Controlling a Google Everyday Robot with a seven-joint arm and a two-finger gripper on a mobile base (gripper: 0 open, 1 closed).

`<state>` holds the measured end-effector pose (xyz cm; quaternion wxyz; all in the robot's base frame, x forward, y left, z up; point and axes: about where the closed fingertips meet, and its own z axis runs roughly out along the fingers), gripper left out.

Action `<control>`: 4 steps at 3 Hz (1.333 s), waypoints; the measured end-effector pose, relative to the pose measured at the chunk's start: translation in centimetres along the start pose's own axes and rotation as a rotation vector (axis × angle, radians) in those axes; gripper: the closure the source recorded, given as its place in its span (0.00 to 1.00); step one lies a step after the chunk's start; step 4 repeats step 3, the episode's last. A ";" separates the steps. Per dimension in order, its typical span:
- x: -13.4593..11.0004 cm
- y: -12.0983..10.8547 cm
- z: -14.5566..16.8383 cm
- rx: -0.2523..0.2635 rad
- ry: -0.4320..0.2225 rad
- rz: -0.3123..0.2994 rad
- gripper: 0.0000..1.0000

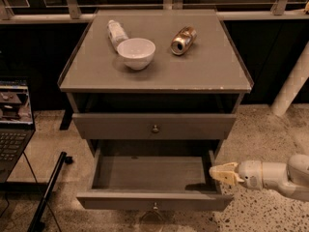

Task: Open middle drawer

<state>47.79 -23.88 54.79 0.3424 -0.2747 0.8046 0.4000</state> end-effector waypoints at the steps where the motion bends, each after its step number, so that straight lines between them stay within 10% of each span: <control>1: 0.0 0.0 0.0 0.000 0.000 0.000 0.12; 4: 0.0 0.0 0.0 0.000 0.000 0.000 0.00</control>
Offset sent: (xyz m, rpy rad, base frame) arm 0.0000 0.0000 0.0000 0.0000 0.0000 0.0001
